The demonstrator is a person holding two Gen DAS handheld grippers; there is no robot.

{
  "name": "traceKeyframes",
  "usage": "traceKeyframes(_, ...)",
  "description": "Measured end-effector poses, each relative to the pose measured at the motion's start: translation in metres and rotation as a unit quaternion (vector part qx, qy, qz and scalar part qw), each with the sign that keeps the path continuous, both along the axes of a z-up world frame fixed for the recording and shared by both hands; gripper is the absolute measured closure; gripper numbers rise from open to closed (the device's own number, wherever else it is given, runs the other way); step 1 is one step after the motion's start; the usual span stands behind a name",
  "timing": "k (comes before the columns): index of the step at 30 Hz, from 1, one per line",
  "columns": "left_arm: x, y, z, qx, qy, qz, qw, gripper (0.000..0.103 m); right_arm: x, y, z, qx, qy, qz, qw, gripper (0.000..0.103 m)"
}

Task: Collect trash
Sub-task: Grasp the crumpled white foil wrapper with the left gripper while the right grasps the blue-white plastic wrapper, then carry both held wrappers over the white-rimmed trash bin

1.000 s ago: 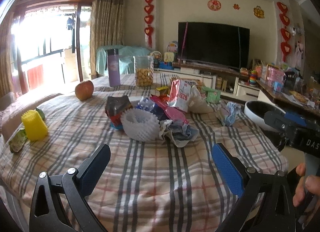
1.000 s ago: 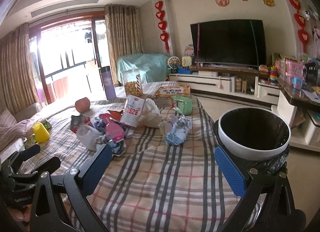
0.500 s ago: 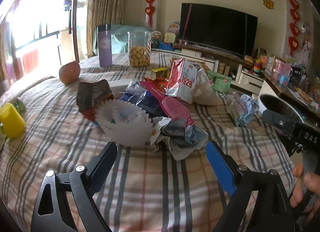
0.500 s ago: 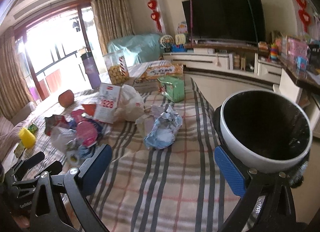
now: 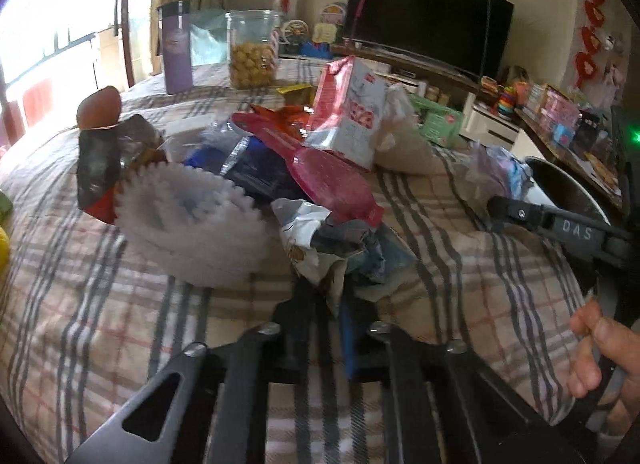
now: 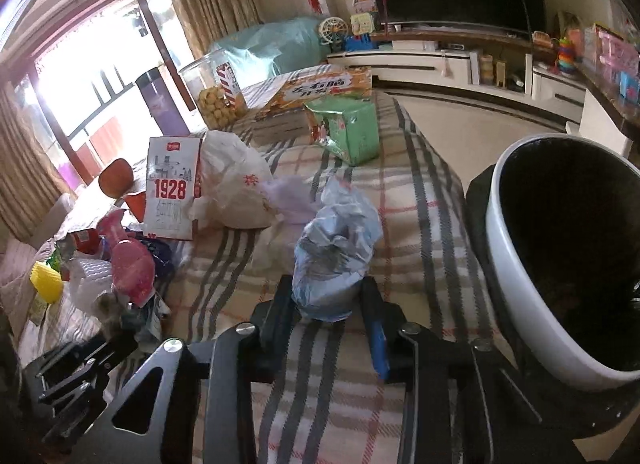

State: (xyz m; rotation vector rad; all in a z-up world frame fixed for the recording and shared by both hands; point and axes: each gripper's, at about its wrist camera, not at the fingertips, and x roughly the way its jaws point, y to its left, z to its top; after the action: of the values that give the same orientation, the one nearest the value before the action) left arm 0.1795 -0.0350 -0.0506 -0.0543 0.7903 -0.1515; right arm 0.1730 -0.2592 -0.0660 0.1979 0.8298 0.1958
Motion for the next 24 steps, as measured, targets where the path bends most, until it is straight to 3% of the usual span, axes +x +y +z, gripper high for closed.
traceKeyframes(2,-0.005,-0.001,0.005,-0.007,-0.005,-0.01,0.9999,0.099,-0.005,-0.001,0.005,0.006,-0.004,0.003,1.0,0.082)
traceKeyframes(13,-0.037,-0.021,0.031,-0.031,-0.044,-0.073,0.9959,0.102,-0.036,-0.029,0.032,0.022,-0.03,-0.012,0.999,0.083)
traceKeyframes(24,-0.011,-0.049,0.036,-0.029,-0.044,-0.115,0.9919,0.102,-0.058,-0.083,0.05,0.02,-0.047,-0.062,0.997,0.083)
